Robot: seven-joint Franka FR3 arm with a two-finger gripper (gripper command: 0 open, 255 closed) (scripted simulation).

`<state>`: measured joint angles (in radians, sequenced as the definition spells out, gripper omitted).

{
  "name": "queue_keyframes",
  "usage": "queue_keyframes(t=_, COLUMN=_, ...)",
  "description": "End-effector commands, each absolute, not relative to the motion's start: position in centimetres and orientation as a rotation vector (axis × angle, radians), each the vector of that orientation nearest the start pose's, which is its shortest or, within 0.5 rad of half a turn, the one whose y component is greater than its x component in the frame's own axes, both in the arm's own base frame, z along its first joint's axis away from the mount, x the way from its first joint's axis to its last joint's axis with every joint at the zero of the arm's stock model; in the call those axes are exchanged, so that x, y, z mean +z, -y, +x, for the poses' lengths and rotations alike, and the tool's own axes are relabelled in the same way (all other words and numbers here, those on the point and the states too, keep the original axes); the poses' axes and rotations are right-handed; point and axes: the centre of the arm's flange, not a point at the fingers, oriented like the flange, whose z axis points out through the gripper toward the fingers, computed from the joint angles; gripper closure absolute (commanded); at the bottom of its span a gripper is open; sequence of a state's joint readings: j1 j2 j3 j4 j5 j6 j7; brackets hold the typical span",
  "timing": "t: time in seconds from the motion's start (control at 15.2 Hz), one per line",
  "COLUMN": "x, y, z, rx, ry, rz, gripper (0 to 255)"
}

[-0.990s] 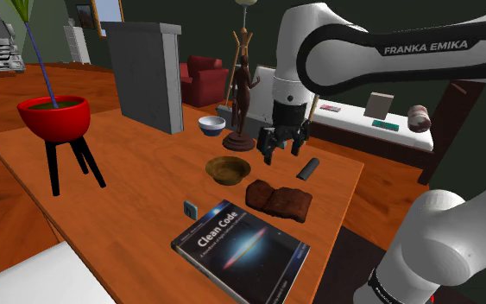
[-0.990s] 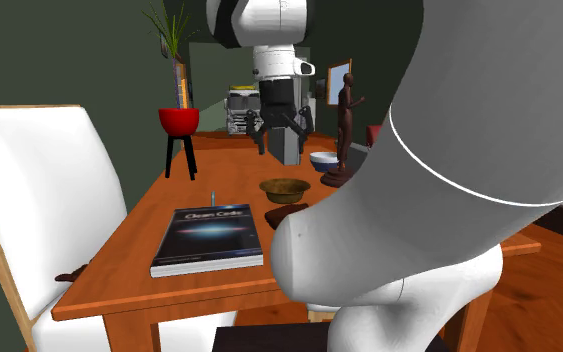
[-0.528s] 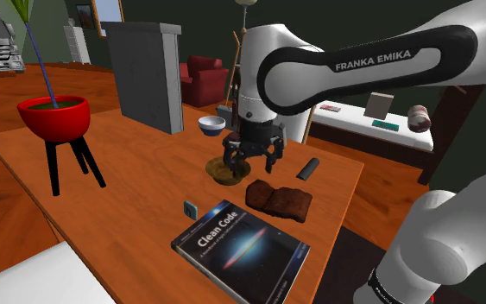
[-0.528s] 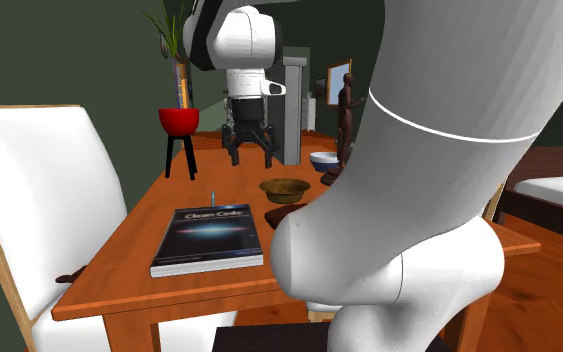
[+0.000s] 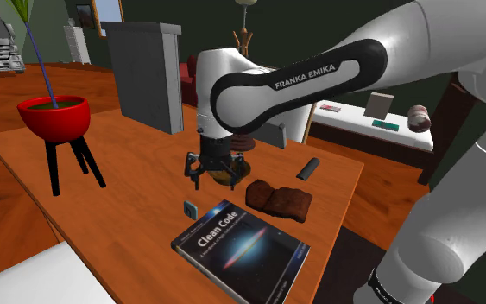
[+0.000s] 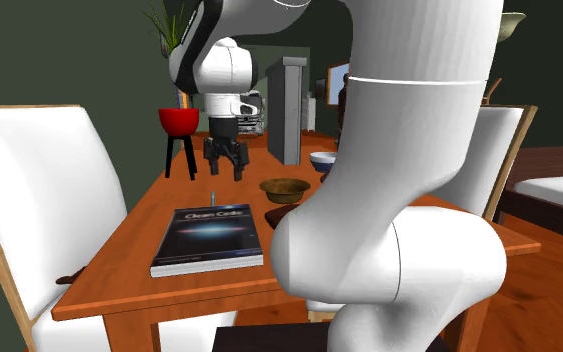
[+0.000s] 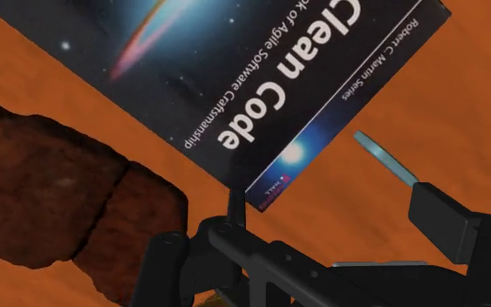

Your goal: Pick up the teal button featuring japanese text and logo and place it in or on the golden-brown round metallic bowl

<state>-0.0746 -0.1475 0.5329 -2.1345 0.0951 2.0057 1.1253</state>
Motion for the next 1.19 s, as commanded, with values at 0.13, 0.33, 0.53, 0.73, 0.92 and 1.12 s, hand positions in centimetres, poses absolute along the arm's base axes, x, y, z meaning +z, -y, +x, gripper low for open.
queue_keyframes(t=0.13, x=44.1, y=-26.9, z=48.9, rx=0.03, ry=-1.258, rz=-2.845, gripper=0)
queue_keyframes(t=0.33, x=42.8, y=-27.9, z=50.4, rx=0.037, ry=-1.318, rz=-2.808, gripper=0)
queue_keyframes(t=0.53, x=41.2, y=-28.0, z=50.3, rx=0.037, ry=-1.318, rz=-2.808, gripper=0)
queue_keyframes(t=0.73, x=39.6, y=-28.1, z=50.3, rx=0.037, ry=-1.318, rz=-2.808, gripper=0)
queue_keyframes(t=0.92, x=39.3, y=-28.1, z=50.3, rx=0.037, ry=-1.318, rz=-2.808, gripper=0)
queue_keyframes(t=1.12, x=39.3, y=-28.1, z=50.3, rx=0.037, ry=-1.318, rz=-2.808, gripper=0)
